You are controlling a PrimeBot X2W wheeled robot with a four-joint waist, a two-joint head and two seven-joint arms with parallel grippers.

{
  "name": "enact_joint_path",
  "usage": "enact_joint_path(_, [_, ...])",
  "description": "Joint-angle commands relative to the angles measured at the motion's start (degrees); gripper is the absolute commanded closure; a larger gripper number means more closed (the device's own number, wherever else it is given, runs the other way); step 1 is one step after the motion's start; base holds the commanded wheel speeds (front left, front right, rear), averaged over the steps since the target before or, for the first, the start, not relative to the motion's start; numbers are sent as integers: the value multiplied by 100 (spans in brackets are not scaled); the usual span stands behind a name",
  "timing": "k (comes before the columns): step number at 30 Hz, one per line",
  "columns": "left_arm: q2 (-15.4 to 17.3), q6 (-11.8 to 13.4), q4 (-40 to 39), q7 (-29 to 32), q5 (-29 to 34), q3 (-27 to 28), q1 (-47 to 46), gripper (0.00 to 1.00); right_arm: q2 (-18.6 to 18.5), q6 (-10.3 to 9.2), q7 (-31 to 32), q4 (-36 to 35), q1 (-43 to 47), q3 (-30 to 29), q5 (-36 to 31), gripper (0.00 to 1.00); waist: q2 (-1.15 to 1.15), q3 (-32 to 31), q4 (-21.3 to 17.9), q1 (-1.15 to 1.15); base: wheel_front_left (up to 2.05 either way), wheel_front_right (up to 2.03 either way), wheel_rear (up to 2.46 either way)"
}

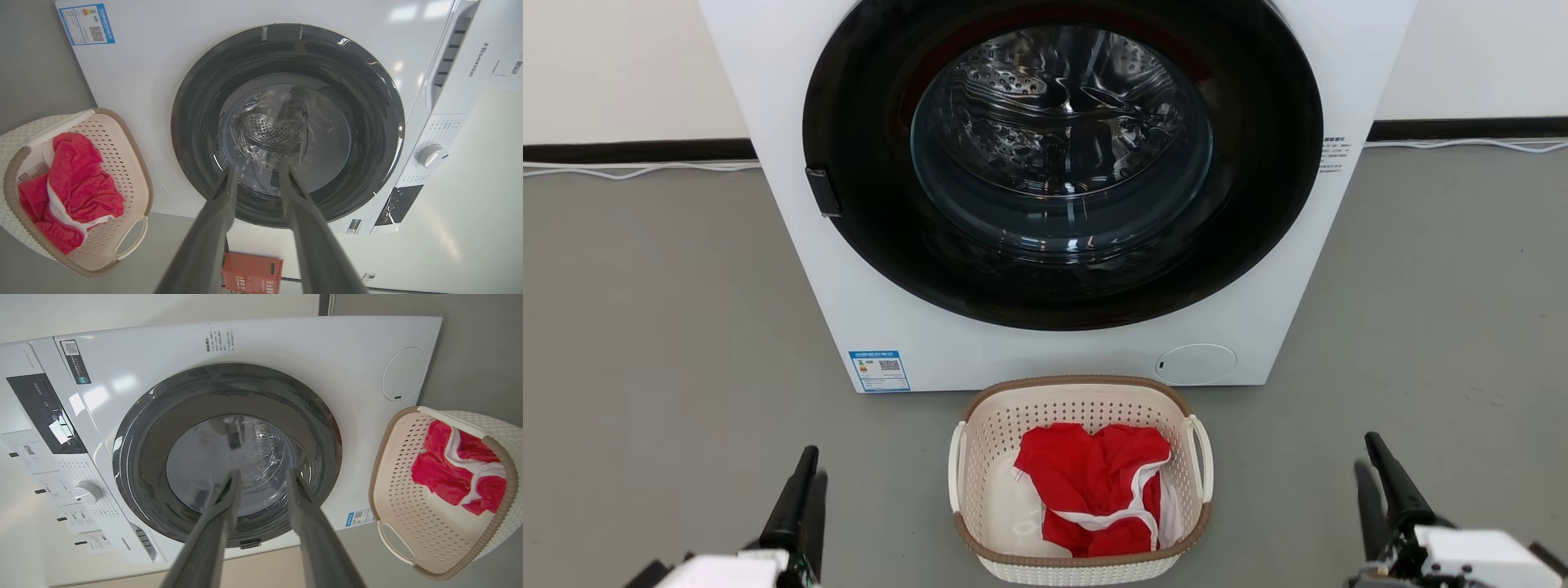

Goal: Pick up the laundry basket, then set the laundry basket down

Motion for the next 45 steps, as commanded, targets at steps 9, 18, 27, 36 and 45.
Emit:
enact_joint_path(9, [27,-4,-158,-159,64,-77,-36,0,-26,4,-160,-182,-32,98,-120,0,0,1,0,4,0,0,0])
enact_joint_path(18, [35,44,-232,-311,479,-142,-24,0,-36,8,-312,-256,-20,189,-641,0,0,30,1,0,0,0,0])
enact_joint_path(27, [43,148,-339,-462,1037,-223,-5,0,-40,11,-463,-353,-16,225,-1578,0,0,43,-9,0,0,0,0])
enact_joint_path(36, [52,253,-416,-614,1744,-294,22,0,-49,14,-615,-435,-23,286,-2643,0,0,60,-27,0,0,0,0])
enact_joint_path(45, [60,300,-420,-765,2481,-360,44,0,-80,17,-767,-431,-33,356,-3542,0,0,64,-28,0,0,0,0])
